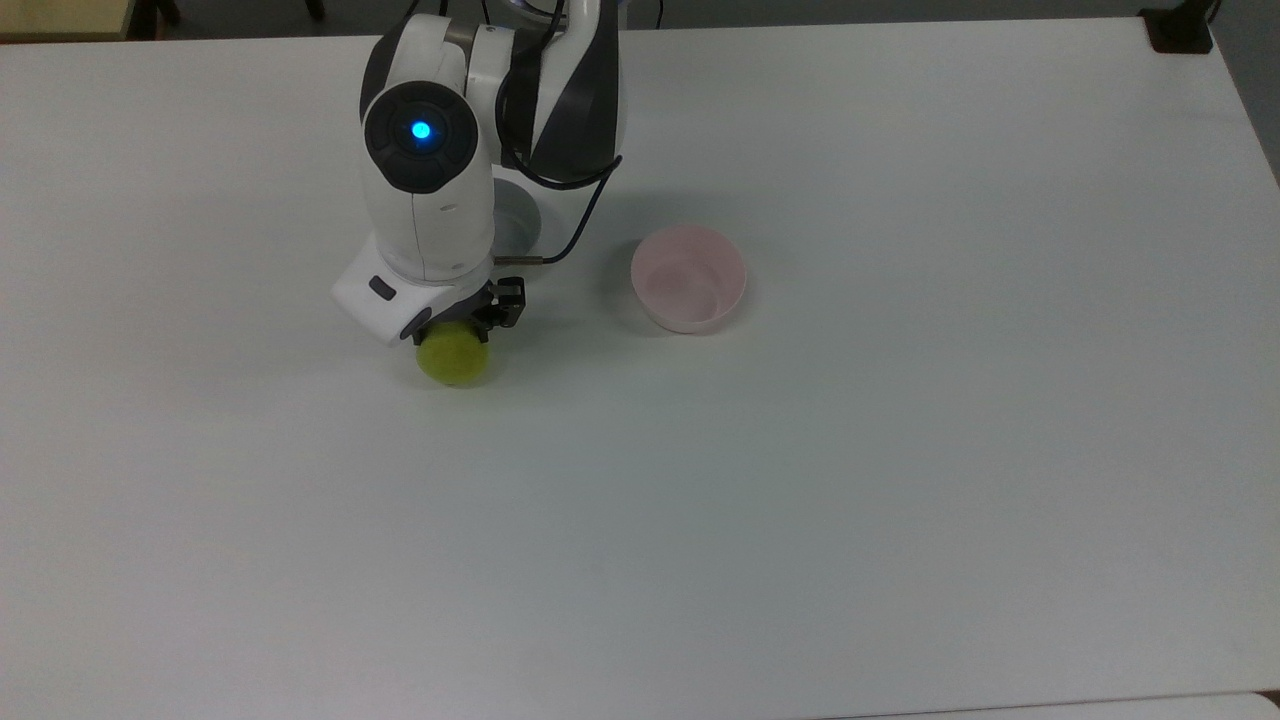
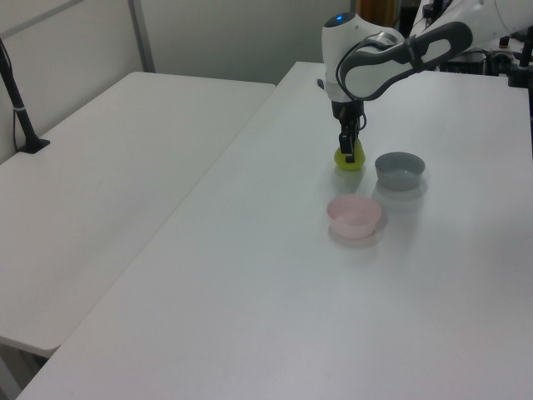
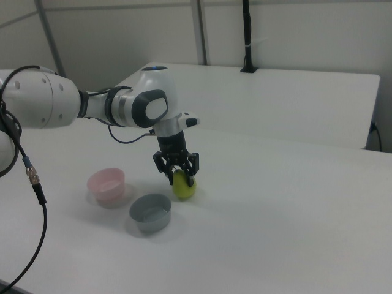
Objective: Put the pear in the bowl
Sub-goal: 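Close the gripper around the green pear, then lift the pear and carry it over the pink bowl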
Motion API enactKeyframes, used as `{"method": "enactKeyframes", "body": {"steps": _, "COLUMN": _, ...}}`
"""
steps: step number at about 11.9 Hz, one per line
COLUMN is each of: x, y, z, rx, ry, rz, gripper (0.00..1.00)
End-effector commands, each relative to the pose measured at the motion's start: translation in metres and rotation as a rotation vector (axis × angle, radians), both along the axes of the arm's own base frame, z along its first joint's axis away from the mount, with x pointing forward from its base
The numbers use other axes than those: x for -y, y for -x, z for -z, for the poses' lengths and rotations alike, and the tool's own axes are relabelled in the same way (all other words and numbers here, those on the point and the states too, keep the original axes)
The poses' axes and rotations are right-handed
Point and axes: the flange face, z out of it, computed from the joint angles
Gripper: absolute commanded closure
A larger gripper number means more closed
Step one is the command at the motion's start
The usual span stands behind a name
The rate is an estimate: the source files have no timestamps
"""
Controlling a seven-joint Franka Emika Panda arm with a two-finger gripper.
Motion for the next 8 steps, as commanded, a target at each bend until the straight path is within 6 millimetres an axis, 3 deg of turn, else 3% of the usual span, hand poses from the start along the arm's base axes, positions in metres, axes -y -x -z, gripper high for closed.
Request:
{"method": "enactKeyframes", "body": {"steps": 1, "x": 0.003, "y": 0.005, "z": -0.038, "rx": 0.052, "ry": 0.000, "rz": -0.015, "gripper": 0.84}}
{"method": "enactKeyframes", "body": {"steps": 4, "x": -0.001, "y": 0.023, "z": -0.104, "rx": 0.071, "ry": -0.037, "rz": -0.004, "gripper": 0.84}}
{"method": "enactKeyframes", "body": {"steps": 5, "x": -0.010, "y": 0.025, "z": -0.113, "rx": 0.074, "ry": -0.045, "rz": -0.012, "gripper": 0.84}}
{"method": "enactKeyframes", "body": {"steps": 6, "x": -0.026, "y": 0.026, "z": -0.116, "rx": 0.074, "ry": -0.047, "rz": -0.026, "gripper": 0.84}}
{"method": "enactKeyframes", "body": {"steps": 8, "x": -0.080, "y": 0.033, "z": -0.123, "rx": 0.058, "ry": -0.049, "rz": -0.051, "gripper": 0.83}}
